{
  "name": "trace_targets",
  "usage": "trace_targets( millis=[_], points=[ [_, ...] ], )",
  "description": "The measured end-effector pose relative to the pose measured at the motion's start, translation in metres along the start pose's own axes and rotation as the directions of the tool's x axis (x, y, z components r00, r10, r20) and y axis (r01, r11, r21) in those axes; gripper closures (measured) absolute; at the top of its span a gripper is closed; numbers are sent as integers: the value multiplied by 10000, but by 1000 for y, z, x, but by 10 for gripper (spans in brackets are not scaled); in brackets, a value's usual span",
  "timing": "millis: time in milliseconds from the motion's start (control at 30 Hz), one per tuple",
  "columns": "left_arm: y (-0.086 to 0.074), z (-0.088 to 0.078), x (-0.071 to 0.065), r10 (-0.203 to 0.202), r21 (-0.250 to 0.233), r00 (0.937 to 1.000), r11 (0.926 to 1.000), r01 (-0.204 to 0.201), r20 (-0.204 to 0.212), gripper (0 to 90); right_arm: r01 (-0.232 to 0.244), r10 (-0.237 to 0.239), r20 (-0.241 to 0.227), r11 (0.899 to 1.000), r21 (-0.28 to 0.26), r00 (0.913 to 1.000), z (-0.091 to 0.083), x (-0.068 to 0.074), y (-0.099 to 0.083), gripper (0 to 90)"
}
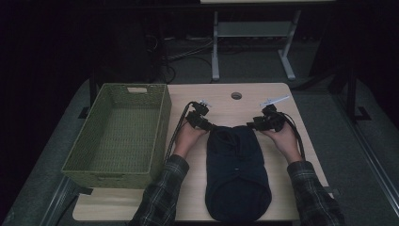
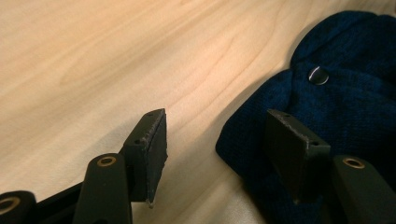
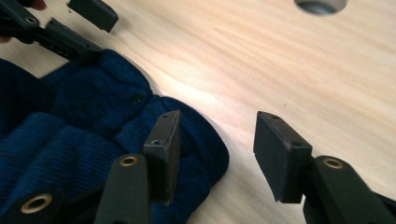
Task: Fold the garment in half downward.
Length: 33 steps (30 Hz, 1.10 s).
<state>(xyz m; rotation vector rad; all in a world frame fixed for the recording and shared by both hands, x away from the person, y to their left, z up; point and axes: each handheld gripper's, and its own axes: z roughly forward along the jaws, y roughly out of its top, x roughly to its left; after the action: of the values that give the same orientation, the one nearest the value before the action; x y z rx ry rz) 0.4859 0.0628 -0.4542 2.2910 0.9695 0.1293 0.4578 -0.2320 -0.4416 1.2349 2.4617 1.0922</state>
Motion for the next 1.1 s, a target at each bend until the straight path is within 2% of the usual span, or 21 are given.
trace_targets(
  millis=[167,300,367,467,600,700,800,967,1100],
  points=[
    [-1,1,-1,208,112,9998,9997,-208,-34,386,-58,60,-69,9994,332,10000,11,-4,-6,525],
    [-3,3,0,221,110,9997,9997,-223,116,384,169,-165,-53,9975,688,9998,19,-2,-12,553],
    [-3,3,-1,300,60,9995,9995,-300,90,384,-37,49,-234,9986,527,9997,19,-4,-16,585],
    [-4,3,-2,547,50,9984,9985,-548,140,406,-32,42,-366,9996,291,9993,19,-3,-20,642],
    [-5,3,-3,514,-96,9972,9987,-509,543,515,19,-3,-477,9995,331,9989,20,-2,-20,691],
    [-7,3,-1,591,-110,9921,9982,-582,1105,644,-49,67,-604,9995,311,9982,20,-3,-20,718],
    [-8,4,0,433,-158,9895,9990,-415,1376,706,-87,114,-620,9990,437,9980,20,-3,-19,752],
    [-7,3,-2,479,-58,9893,9989,-476,1380,797,-305,340,-699,9982,515,9970,20,-3,-19,792],
    [-5,2,-5,418,-31,9925,9991,-418,1153,817,-267,296,-493,9979,582,9983,20,0,-17,798]
  ],
)
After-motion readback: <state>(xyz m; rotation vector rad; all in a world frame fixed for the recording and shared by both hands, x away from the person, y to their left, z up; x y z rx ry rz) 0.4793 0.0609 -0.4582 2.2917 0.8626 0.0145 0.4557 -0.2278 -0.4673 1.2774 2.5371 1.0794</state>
